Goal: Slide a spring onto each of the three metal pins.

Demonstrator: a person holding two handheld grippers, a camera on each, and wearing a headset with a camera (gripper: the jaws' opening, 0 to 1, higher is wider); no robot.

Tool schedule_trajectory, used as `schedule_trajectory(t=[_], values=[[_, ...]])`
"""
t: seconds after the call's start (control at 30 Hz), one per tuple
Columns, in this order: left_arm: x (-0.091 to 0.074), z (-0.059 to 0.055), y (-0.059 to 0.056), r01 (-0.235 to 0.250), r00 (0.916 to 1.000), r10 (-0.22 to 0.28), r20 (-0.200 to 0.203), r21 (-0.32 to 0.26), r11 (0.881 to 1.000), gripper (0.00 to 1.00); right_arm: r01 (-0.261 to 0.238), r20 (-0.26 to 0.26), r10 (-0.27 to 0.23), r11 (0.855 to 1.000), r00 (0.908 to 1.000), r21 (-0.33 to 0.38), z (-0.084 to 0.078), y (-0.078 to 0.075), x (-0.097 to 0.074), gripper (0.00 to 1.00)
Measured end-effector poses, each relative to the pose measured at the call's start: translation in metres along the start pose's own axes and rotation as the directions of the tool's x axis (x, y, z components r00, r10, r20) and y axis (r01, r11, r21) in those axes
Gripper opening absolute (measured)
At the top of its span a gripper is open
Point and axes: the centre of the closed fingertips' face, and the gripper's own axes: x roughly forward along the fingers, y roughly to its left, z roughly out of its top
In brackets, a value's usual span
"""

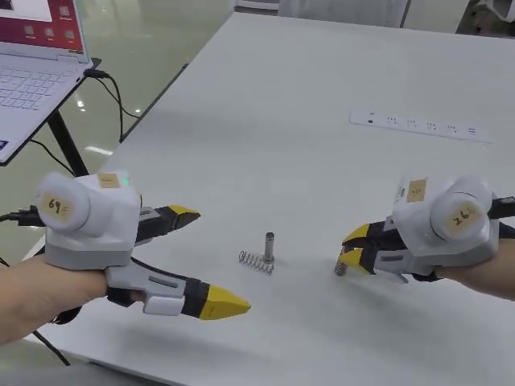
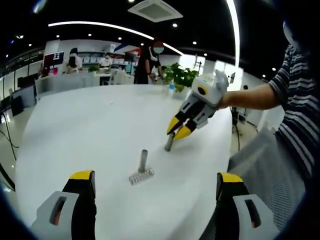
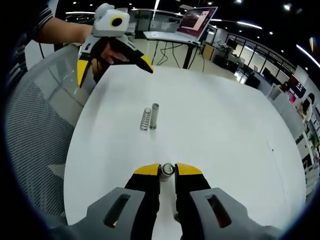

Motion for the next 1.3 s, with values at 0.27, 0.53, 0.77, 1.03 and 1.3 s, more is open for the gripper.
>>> schedule_trajectory(t=[0.27,0.53,0.77,1.03,1.3], values=[[0.001,0.002,0.0,-0.004,0.9999,0.004,0.011,-0.01,1.0,0.98,0.002,0.013,-0.002,1.0,0.9999,0.003,0.001,0.001,0.001,0.12],[-0.002,0.004,0.0,-0.006,0.9999,0.006,0.013,-0.007,1.0,0.98,0.041,0.084,-0.045,0.997,0.9954,0.059,0.014,-0.005,-0.014,0.15],[-0.003,0.006,0.0,-0.008,0.9997,0.009,0.025,-0.018,1.0,0.98,0.064,0.149,-0.085,0.989,0.9852,0.135,0.019,-0.006,-0.034,0.16],[-0.001,0.006,-0.001,-0.001,0.9998,0.001,0.018,-0.015,1.0,0.98,0.083,0.186,-0.126,0.972,0.9744,0.221,0.014,0.001,-0.049,0.17],[-0.001,0.006,0.001,-0.005,0.9998,0.006,0.018,-0.019,1.0,0.98,0.069,0.221,-0.126,0.966,0.9671,0.251,0.017,0.018,-0.055,0.15]])
